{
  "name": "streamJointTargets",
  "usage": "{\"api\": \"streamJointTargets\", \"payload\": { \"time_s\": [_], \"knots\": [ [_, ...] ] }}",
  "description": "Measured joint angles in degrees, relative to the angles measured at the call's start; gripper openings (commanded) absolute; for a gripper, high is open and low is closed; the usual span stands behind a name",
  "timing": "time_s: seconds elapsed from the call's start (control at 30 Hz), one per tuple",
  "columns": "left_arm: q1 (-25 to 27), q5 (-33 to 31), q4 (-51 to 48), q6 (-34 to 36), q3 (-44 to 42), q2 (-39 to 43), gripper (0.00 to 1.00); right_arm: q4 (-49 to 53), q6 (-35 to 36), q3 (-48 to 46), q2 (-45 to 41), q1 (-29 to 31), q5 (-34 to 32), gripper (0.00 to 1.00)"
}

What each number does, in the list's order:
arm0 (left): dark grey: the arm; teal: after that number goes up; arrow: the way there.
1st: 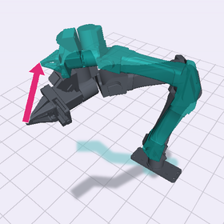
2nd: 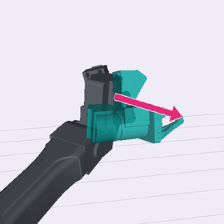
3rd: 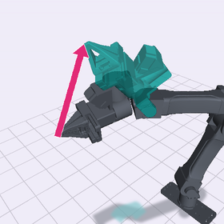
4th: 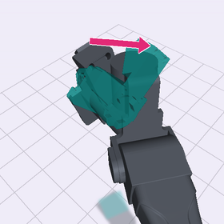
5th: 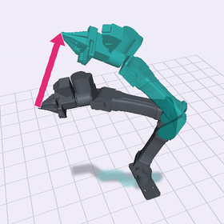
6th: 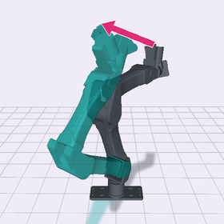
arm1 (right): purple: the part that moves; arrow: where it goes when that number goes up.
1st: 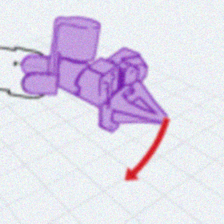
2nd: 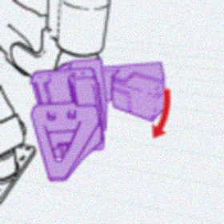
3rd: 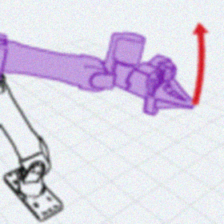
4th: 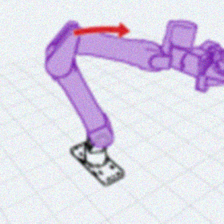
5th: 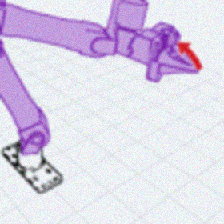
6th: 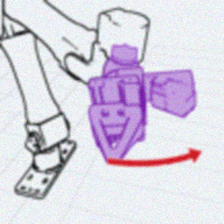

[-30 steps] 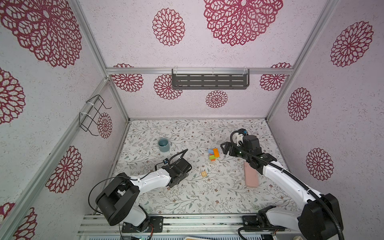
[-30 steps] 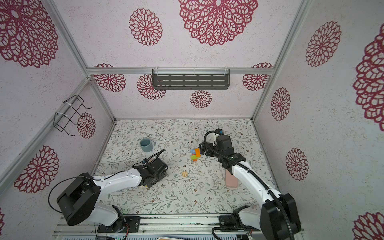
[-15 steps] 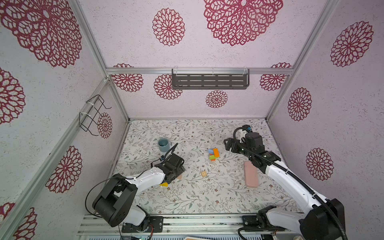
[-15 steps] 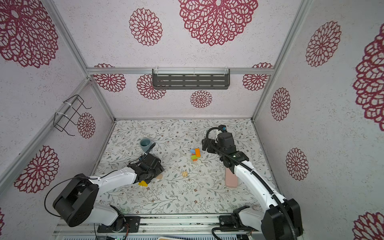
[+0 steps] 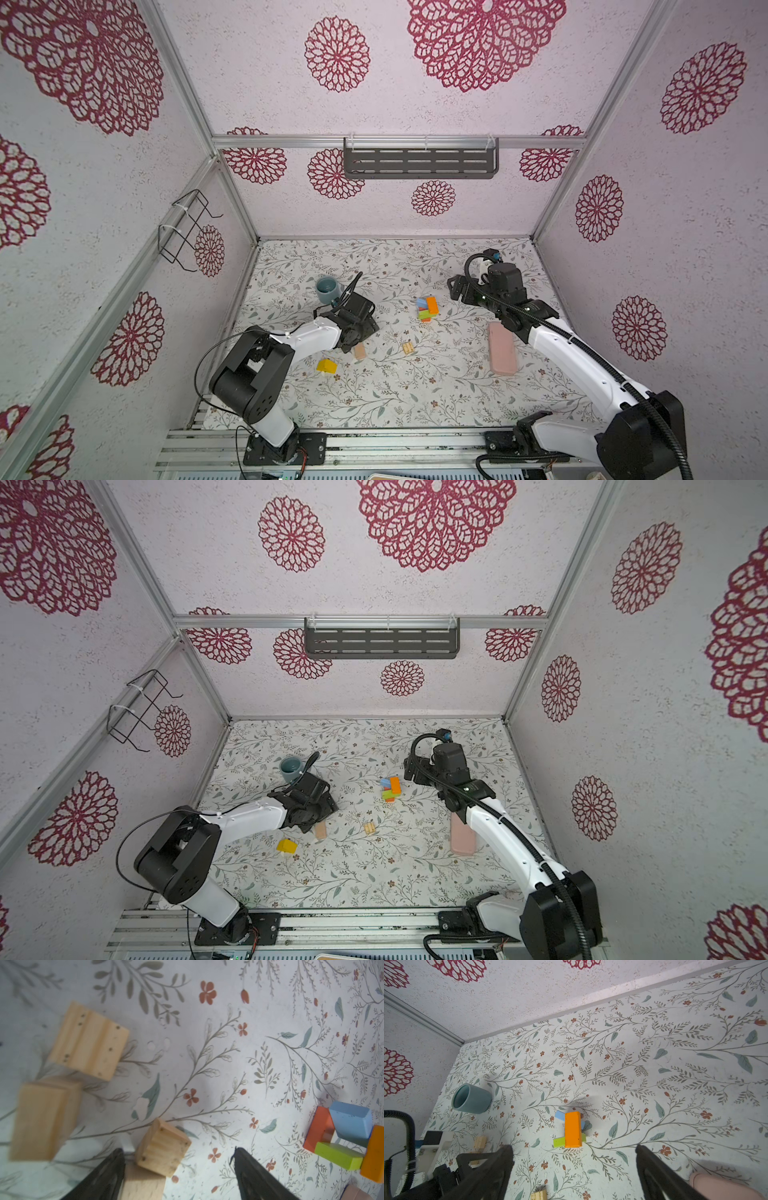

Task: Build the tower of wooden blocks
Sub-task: 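Lower the left gripper over the natural wood blocks near the yellow block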

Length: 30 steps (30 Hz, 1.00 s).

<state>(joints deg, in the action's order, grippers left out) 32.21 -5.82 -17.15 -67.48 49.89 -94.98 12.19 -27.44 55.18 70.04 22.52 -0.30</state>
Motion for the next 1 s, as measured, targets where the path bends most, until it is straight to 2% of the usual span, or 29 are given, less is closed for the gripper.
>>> {"api": "streamJointTargets", "payload": {
  "time_s": [0.23,0.33,0.47,0.6,0.7,0.87,1.0],
  "knots": [
    [0.15,0.57,-2.27,2.67,2.91,-1.36,0.83,0.48,0.61,0.00,0.02,-0.09,0.00,0.95],
    [0.17,-0.17,-5.46,4.85,2.84,0.00,0.73,0.59,0.90,0.00,0.04,-0.17,0.02,0.95],
    [0.33,-1.92,-10.93,8.55,2.86,5.79,0.60,0.59,0.94,0.09,0.70,-0.26,0.28,0.95],
    [0.44,-3.02,-16.55,11.34,3.98,10.56,0.54,0.52,0.94,0.15,1.95,-0.26,0.87,0.95],
    [0.59,-3.41,-19.41,12.68,4.85,11.17,0.53,0.42,0.92,0.15,2.62,-0.26,1.77,0.94],
    [1.79,-3.78,-22.82,13.68,5.07,10.71,0.60,-0.15,0.94,0.15,3.10,-0.26,3.19,0.95],
    [3.69,-3.98,-23.93,14.05,6.60,8.20,0.62,-0.42,1.36,0.15,3.10,-0.26,4.35,0.96]
  ]
}}
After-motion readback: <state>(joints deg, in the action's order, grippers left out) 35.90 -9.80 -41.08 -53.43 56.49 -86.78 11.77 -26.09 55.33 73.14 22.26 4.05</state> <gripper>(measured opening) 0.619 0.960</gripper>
